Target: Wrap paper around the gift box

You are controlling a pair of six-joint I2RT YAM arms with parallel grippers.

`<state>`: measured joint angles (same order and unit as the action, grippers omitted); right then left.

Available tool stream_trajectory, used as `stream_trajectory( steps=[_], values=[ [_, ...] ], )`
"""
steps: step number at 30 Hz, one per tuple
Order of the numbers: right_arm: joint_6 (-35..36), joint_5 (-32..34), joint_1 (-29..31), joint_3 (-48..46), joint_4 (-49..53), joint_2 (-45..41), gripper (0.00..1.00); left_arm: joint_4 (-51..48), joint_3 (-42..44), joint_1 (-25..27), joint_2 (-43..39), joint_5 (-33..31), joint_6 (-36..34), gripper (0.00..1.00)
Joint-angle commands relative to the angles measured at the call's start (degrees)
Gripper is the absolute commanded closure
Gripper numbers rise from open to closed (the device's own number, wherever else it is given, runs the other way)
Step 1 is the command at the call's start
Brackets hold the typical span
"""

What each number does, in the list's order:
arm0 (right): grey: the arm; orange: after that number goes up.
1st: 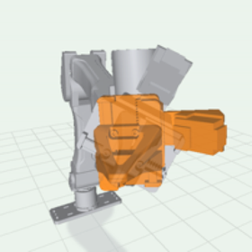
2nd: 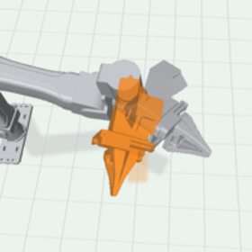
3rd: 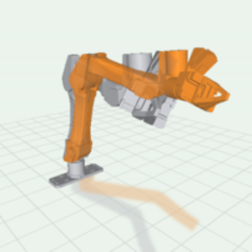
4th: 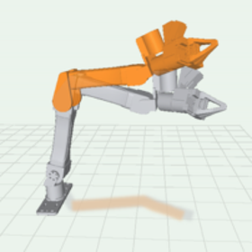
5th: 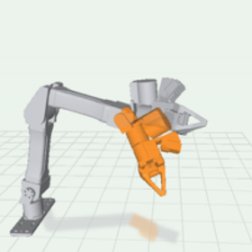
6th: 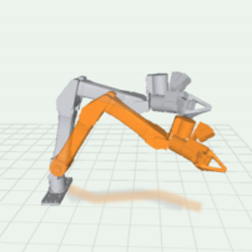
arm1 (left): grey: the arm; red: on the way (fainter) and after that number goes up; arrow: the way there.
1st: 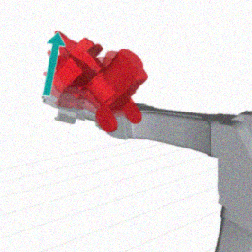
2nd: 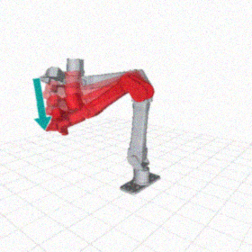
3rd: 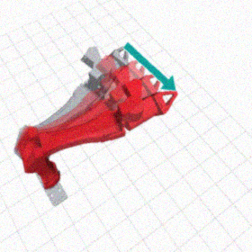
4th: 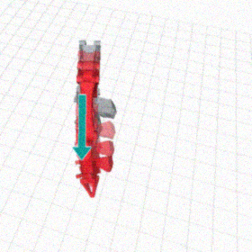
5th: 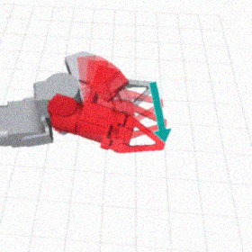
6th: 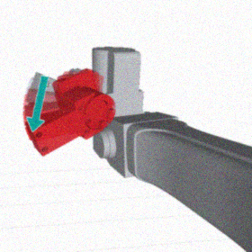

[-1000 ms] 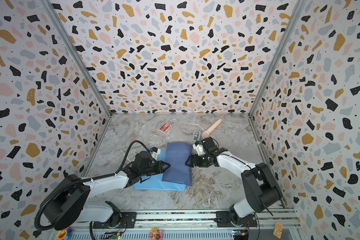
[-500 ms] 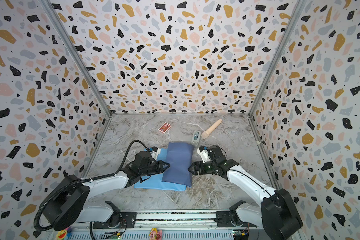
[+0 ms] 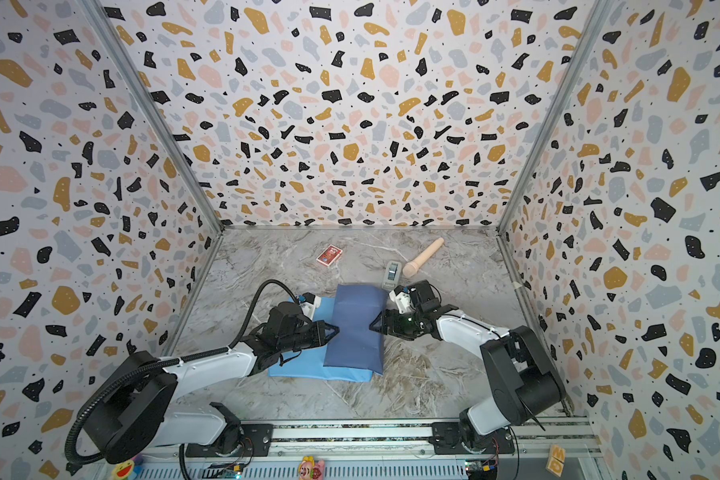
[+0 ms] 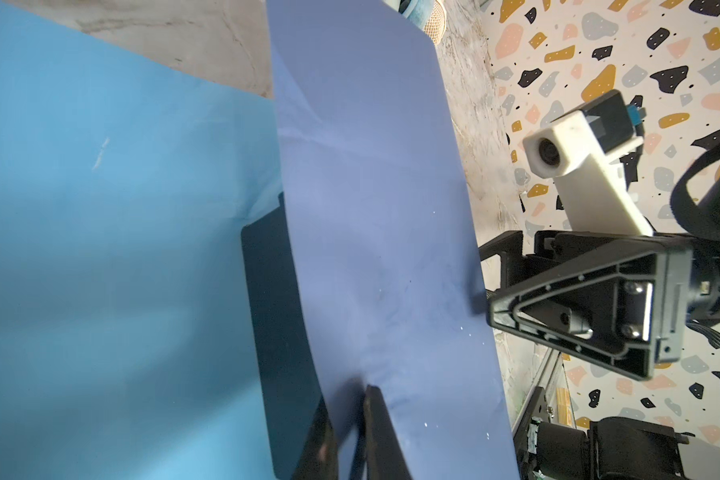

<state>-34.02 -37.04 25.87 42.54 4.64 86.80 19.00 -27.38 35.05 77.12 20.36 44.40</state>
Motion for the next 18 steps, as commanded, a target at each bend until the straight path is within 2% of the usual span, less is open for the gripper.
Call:
stream_trajectory(
  steps=[1,12,16,18],
  values=[
    [1.0,-1.7,0.1,0.8,-0.4,1.5,0.17,-10.7,2.0,0.8,2.5,-1.2,-1.2,0.91],
    [1.9,0.7,0.1,-3.0,-0.1,5.3,0.19,-11.7,1.4,0.8,1.2,-1.0,-1.2,0.88],
    [2.4,2.0,0.1,-3.9,0.7,6.2,0.19,-13.4,-0.6,0.7,-0.3,-1.4,-2.0,0.8],
    [2.6,2.1,0.1,-4.0,0.8,6.7,0.19,-13.7,-1.8,0.6,-1.2,-2.0,-2.0,0.63]
  ],
)
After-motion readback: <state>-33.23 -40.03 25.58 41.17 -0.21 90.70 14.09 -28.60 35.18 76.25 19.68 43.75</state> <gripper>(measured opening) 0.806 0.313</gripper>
